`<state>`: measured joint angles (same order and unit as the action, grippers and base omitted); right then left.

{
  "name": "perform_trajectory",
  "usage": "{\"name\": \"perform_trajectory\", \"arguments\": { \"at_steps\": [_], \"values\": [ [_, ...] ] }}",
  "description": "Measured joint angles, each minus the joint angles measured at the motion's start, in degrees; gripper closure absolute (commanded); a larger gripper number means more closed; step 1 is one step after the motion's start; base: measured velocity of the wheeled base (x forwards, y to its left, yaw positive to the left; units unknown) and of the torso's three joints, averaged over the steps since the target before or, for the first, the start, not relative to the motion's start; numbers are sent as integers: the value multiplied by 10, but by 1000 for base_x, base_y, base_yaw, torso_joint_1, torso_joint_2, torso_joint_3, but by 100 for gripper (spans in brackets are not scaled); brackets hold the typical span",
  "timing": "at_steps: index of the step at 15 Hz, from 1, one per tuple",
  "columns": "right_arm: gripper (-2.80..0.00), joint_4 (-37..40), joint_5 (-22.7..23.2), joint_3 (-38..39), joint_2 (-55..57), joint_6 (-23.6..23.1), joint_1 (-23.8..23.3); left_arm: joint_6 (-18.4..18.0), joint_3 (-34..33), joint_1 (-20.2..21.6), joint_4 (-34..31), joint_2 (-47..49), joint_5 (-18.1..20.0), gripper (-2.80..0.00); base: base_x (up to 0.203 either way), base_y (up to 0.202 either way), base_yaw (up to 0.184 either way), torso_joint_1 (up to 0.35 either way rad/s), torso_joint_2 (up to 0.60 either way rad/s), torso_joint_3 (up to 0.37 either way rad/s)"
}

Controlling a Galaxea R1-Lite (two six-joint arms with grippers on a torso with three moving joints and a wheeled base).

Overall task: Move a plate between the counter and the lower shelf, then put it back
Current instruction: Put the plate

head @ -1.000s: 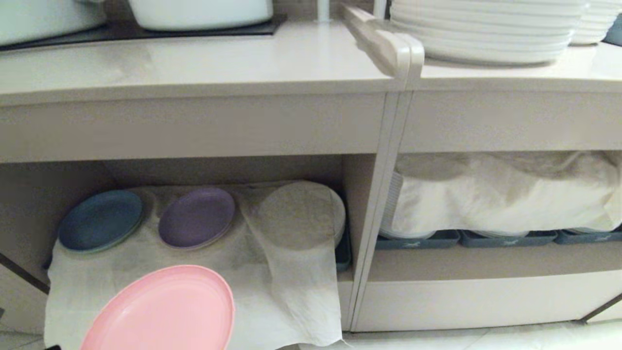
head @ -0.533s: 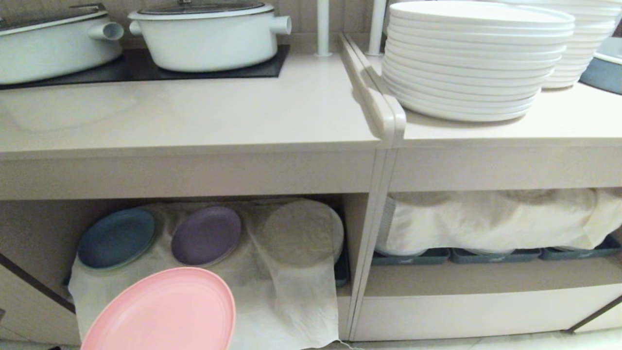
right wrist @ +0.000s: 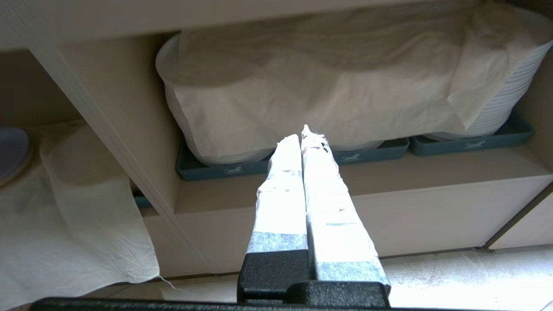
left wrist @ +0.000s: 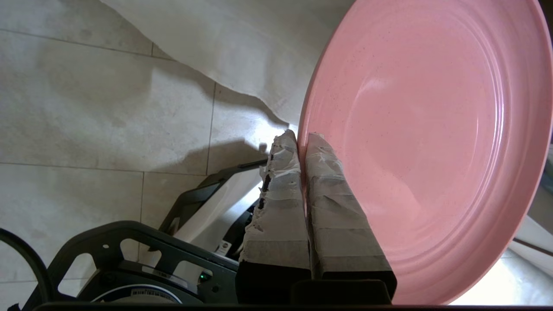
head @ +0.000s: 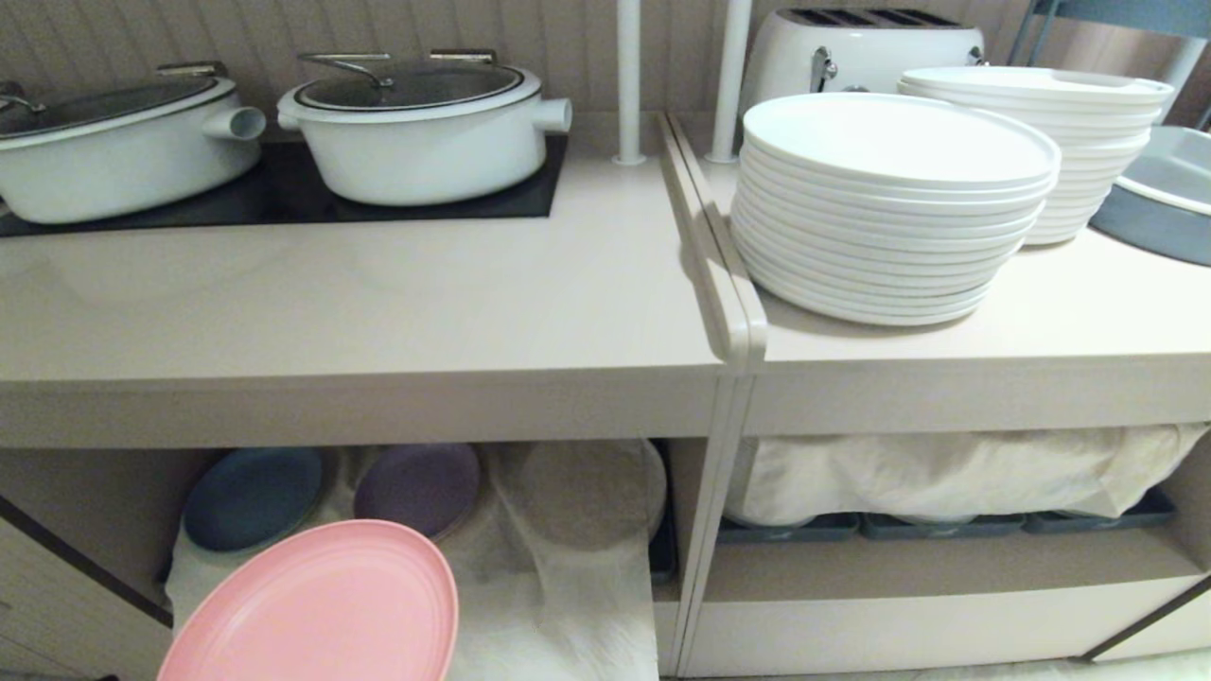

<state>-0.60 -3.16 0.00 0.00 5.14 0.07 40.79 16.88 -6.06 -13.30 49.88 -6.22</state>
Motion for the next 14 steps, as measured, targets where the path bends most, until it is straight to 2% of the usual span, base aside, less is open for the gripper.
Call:
{"name": "perform_trajectory", "arguments": {
  "at_steps": [14],
  "values": [
    [0,0,0,0,0,-2,0,0,0,0,-4,-12,-1,0,0,0,0,258,-546,-292]
  ]
}}
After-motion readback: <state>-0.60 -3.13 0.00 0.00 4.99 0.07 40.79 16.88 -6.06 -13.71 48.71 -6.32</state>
